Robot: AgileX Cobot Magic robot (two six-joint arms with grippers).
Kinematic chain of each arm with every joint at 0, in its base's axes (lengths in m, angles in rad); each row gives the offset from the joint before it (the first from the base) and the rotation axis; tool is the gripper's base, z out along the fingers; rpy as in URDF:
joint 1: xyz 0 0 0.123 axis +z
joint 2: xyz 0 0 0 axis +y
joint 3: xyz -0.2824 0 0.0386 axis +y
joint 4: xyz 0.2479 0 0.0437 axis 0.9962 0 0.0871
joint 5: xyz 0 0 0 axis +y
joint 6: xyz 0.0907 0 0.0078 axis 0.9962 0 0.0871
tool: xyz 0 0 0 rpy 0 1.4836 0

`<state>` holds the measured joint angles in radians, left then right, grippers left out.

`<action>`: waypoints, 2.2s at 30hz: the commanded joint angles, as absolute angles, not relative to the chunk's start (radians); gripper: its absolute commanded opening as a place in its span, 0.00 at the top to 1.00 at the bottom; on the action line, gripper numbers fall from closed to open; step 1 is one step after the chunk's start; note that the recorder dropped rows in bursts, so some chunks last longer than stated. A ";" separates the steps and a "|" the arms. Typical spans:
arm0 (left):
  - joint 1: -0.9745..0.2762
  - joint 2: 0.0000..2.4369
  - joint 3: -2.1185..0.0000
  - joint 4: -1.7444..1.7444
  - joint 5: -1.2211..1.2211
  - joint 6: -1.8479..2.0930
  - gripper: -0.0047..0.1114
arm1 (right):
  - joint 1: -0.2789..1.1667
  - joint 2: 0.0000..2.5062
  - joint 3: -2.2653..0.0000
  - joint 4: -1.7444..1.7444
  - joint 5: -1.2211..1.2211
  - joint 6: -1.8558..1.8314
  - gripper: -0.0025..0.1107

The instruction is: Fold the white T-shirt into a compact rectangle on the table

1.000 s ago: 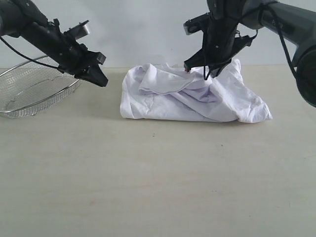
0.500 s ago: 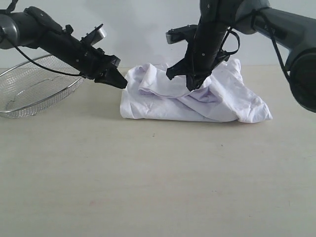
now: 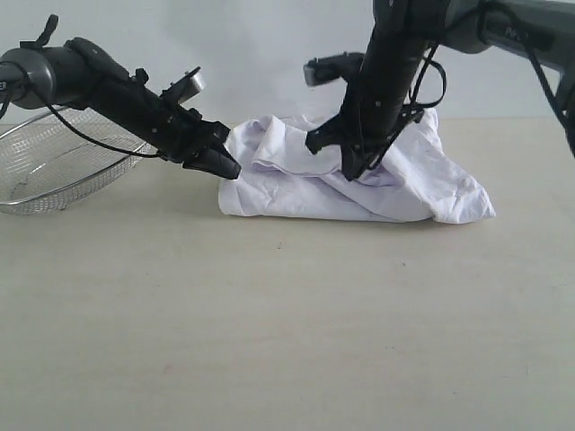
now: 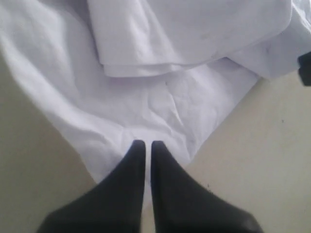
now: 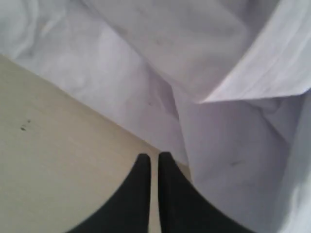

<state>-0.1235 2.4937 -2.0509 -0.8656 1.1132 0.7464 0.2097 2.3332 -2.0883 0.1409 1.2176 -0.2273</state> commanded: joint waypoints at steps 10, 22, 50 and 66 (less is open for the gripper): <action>-0.161 2.510 -2.050 -0.875 0.972 0.759 0.92 | 0.209 2.344 -1.943 0.149 0.936 -0.234 0.98; -0.170 2.541 -2.050 -0.814 0.967 0.712 0.92 | 0.208 2.373 -1.945 -0.040 0.935 -0.077 0.98; -0.170 2.566 -2.050 -0.661 1.161 0.591 0.92 | 0.210 2.411 -1.942 -0.136 1.153 -0.095 0.98; -0.161 2.508 -2.047 -0.612 1.221 0.580 0.92 | 0.241 2.201 -1.687 -0.095 1.001 -0.086 0.98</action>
<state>-0.1646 2.5332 -2.0532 -0.6456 1.2079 0.5931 0.2399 2.2582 -1.7024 -0.1069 0.9953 -0.0912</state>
